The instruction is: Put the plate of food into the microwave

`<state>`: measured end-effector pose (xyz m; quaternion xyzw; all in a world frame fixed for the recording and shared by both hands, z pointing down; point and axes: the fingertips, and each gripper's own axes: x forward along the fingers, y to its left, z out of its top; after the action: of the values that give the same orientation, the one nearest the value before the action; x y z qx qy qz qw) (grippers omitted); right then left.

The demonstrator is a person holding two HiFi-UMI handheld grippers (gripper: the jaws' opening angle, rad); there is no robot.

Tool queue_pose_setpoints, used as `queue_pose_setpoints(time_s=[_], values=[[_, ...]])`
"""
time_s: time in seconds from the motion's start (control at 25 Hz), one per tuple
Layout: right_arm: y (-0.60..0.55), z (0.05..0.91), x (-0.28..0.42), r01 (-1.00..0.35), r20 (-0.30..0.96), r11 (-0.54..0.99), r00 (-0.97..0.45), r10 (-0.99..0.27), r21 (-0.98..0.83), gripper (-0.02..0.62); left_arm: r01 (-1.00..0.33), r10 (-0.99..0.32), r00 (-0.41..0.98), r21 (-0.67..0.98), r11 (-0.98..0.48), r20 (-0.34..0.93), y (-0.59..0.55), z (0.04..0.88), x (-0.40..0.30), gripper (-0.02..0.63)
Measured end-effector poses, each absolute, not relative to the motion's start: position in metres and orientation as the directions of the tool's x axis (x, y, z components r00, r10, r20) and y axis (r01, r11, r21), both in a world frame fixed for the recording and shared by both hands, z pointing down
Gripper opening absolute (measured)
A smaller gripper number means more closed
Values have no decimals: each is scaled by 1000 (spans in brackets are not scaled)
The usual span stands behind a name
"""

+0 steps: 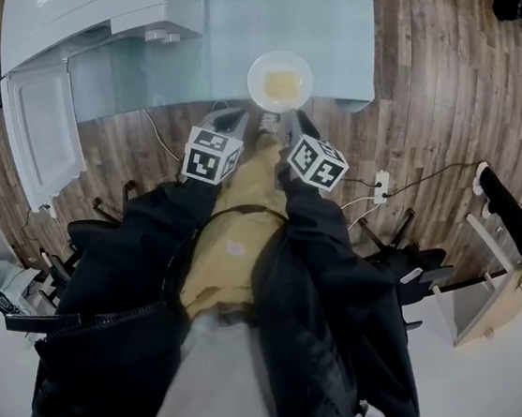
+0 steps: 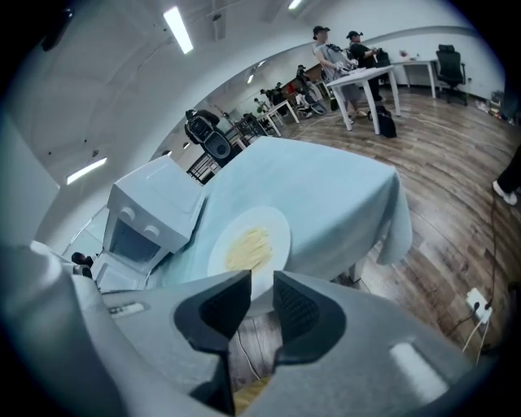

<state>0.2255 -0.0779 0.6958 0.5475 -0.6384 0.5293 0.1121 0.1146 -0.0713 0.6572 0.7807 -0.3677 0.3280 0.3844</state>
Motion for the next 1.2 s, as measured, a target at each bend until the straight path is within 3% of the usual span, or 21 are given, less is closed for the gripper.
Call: queue_pose_setpoints(time_s=[0.24,0.6,0.8,1.0,1.2], values=[[-80,714,225,-767,716,-206,-416,-561,-608,117,-835,-316,503,358,-418,805,-68,662,110,-5],[-94,728,210,-647,649,-241,-519,-557,-724,115,-861,-326,474,353,-366,818,-64,669,96,-5],[-95,727,205,-585,607,-245,-570,-554,-773,91,-874,-343,463,355,-333,817,-64,670,91,-5],[-100,714,203,-471,502,-224,-625,-598,-853,21,-877,-355,461,359,-318,813,-64,668,94,-5],[-101,713,202,-401,439,-212,-646,-625,-891,9,-883,-362,453,354,-307,815,-64,669,88,-5]])
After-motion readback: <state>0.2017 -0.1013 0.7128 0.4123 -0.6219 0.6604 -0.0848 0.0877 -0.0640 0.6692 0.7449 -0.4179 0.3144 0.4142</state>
